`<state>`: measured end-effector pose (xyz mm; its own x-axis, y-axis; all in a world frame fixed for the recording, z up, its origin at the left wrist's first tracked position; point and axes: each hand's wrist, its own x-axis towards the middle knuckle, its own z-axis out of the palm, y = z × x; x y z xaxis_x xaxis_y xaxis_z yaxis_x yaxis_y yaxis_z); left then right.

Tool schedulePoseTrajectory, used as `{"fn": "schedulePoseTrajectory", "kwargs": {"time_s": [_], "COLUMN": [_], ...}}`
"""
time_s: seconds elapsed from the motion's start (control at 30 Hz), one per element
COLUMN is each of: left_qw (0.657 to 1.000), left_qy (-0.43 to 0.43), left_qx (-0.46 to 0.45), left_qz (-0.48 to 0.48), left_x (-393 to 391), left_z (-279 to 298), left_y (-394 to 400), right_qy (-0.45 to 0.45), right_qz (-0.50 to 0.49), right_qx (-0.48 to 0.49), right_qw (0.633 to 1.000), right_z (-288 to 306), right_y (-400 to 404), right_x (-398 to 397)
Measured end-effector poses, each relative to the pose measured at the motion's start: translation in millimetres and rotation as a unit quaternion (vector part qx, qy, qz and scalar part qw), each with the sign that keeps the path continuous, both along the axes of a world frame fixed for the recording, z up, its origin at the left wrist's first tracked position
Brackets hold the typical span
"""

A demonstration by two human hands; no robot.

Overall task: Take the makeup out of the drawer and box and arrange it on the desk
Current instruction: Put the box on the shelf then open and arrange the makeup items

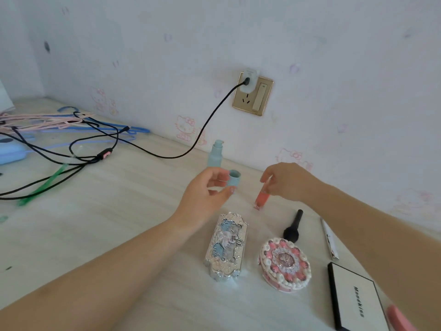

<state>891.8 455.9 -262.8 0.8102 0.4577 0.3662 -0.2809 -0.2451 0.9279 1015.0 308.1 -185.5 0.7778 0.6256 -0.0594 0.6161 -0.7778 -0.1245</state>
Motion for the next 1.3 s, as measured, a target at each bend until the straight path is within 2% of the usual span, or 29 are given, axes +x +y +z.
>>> {"fn": "schedulePoseTrajectory", "kwargs": {"time_s": [0.1, 0.23, 0.37, 0.47, 0.53, 0.6, 0.7, 0.83, 0.93, 1.1, 1.17, 1.3], "left_qw": [0.999, 0.997, 0.995, 0.995, 0.995, 0.994, 0.991, 0.985, 0.988, 0.991, 0.991, 0.991], "left_qy": [0.022, 0.042, 0.025, -0.006, -0.023, -0.044, -0.068, -0.063, -0.060, -0.057, -0.056, -0.054], "left_qx": [0.022, 0.010, 0.008, 0.027, 0.051, 0.077, 0.098, 0.141, 0.110, 0.076, 0.074, 0.079], "left_qz": [-0.016, -0.061, -0.093, -0.092, -0.085, -0.069, -0.065, -0.074, -0.085, -0.097, -0.098, -0.093], "left_x": [-3.7, -11.9, -25.6, -35.6, -40.9, -46.6, -53.7, -58.9, -62.5, -66.7, -69.4, -74.0], "left_z": [0.3, 7.0, 18.4, 25.3, 29.3, 33.3, 39.1, 44.4, 45.9, 47.5, 49.3, 50.4], "left_y": [-8.6, -20.8, -33.3, -41.1, -46.2, -52.0, -58.0, -60.8, -62.7, -63.7, -64.0, -61.2], "right_qy": [0.015, 0.061, 0.070, 0.116, 0.173, 0.189, 0.140, 0.086, 0.082, 0.019, 0.031, 0.127], "right_qz": [0.033, 0.104, 0.134, 0.106, 0.052, 0.012, 0.001, 0.058, 0.114, 0.156, 0.138, 0.043], "right_qx": [0.078, 0.210, 0.274, 0.268, 0.271, 0.263, 0.247, 0.262, 0.287, 0.286, 0.258, 0.214], "right_qw": [0.996, 0.970, 0.950, 0.951, 0.946, 0.946, 0.959, 0.959, 0.948, 0.945, 0.956, 0.967], "right_z": [6.9, 21.3, 28.4, 31.7, 34.8, 40.7, 47.6, 49.2, 48.9, 48.0, 49.0, 57.4], "right_y": [-8.4, -24.8, -41.5, -51.9, -55.4, -58.1, -62.9, -72.0, -78.7, -79.8, -77.3, -69.1], "right_x": [-15.8, -47.2, -70.1, -77.0, -82.7, -91.8, -104.2, -108.7, -108.1, -115.4, -118.9, -126.1]}}
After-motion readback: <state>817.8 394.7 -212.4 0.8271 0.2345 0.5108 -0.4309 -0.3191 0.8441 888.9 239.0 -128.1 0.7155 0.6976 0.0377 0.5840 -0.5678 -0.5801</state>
